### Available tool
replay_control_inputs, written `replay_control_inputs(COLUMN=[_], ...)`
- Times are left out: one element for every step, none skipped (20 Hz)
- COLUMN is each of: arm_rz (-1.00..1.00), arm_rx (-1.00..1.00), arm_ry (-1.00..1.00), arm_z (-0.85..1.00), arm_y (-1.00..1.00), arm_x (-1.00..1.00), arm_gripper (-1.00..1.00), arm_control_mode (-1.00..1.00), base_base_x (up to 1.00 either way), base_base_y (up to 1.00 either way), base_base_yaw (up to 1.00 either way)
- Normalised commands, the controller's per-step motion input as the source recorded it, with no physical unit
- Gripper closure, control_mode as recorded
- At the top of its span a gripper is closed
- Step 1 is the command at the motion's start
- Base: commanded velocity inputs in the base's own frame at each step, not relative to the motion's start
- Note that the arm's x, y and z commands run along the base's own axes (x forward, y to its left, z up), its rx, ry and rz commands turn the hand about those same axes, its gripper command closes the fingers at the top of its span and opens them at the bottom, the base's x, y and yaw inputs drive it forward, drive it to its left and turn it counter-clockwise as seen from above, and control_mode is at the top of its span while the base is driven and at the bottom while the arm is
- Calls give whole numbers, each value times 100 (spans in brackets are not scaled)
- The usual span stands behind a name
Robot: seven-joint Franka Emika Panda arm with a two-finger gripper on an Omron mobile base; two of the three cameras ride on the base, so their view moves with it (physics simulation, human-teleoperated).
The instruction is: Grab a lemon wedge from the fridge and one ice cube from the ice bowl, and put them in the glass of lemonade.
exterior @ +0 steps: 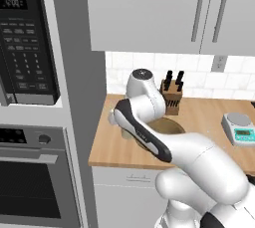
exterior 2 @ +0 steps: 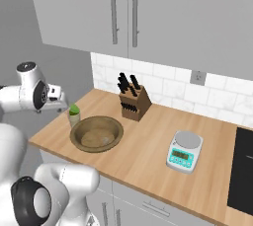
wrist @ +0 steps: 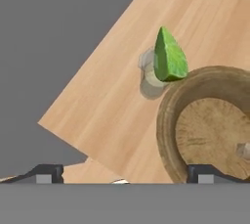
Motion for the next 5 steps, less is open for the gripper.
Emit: replay_control_inputs(arm_rz=[-5, -8, -10, -17, -15], arm_rx=[0, 11, 9, 0, -1], arm_ry=[-7, -10, -12, -9, -9], arm_z=[0, 0, 0, 21, 36], arm_y=[0, -7, 0, 14, 18], arm_x=[-14, -65, -34, -9, -54], arm_gripper=[-100, -100, -100, -100, -100], arm_control_mode=[-100, -100, -100, -100, -100], base_base_x=[0, 0, 0, 0, 0], base_base_y=[0, 0, 0, 0, 0], base_base_yaw=[0, 0, 0, 0, 0])
